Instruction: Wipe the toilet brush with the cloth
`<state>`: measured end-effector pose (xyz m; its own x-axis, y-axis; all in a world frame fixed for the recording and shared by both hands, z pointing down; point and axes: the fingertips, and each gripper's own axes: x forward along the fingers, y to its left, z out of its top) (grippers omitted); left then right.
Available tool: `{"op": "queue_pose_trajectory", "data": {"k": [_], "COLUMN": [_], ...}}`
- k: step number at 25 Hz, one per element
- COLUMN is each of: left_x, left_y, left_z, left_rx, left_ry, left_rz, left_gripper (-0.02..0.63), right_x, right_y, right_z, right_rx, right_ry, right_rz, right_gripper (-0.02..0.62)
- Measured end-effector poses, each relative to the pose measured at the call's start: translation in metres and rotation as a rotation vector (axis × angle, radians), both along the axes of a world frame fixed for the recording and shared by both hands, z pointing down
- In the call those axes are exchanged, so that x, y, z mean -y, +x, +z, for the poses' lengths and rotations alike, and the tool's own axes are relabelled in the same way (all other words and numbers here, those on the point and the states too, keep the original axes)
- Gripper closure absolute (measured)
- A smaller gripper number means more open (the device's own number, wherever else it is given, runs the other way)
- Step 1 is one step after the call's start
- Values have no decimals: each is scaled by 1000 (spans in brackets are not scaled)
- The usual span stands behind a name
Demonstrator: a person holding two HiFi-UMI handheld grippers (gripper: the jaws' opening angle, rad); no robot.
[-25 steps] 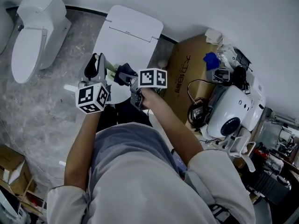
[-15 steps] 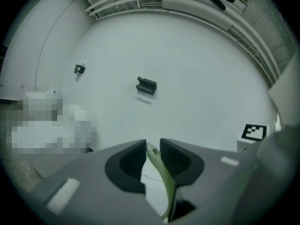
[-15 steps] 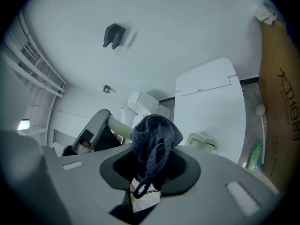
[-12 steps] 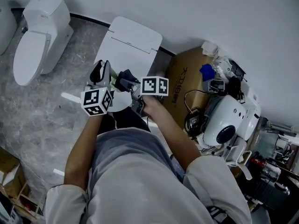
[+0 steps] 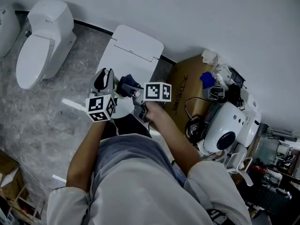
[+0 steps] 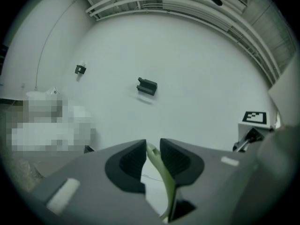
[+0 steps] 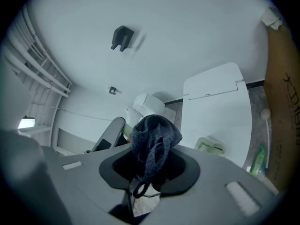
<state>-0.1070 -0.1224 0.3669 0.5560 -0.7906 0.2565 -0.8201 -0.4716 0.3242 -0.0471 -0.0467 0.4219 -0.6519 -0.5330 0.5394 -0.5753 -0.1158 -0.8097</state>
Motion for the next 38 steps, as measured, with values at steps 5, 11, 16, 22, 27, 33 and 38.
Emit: {"op": "queue_pose_trajectory", "data": {"k": [5, 11, 16, 22, 27, 33, 38], "left_x": [1, -4, -6, -10, -18, -29, -38], "left_y": [-2, 1, 7, 10, 9, 7, 9], "left_z": [0, -2, -5, -13, -17, -26, -40], "left_rx": [-2, 16, 33, 112, 160, 167, 150], "left_ry": [0, 17, 32, 65, 86, 120, 138], "left_rz": [-3, 16, 73, 115, 134, 147, 162], "left_gripper": [606, 606, 606, 606, 606, 606, 606], "right_x": [6, 6, 8, 6, 0, -10, -19], "right_y": [-3, -3, 3, 19, 31, 40, 46], "right_z": [-10, -24, -39, -56, -61, -63, -70], "right_rx": [30, 95, 138, 151, 67, -50, -111], "right_ry": [24, 82, 176, 268, 321, 368, 401], "right_rz": [11, 38, 100, 172, 184, 171, 165], "right_gripper": [489, 489, 488, 488, 488, 488, 488]}}
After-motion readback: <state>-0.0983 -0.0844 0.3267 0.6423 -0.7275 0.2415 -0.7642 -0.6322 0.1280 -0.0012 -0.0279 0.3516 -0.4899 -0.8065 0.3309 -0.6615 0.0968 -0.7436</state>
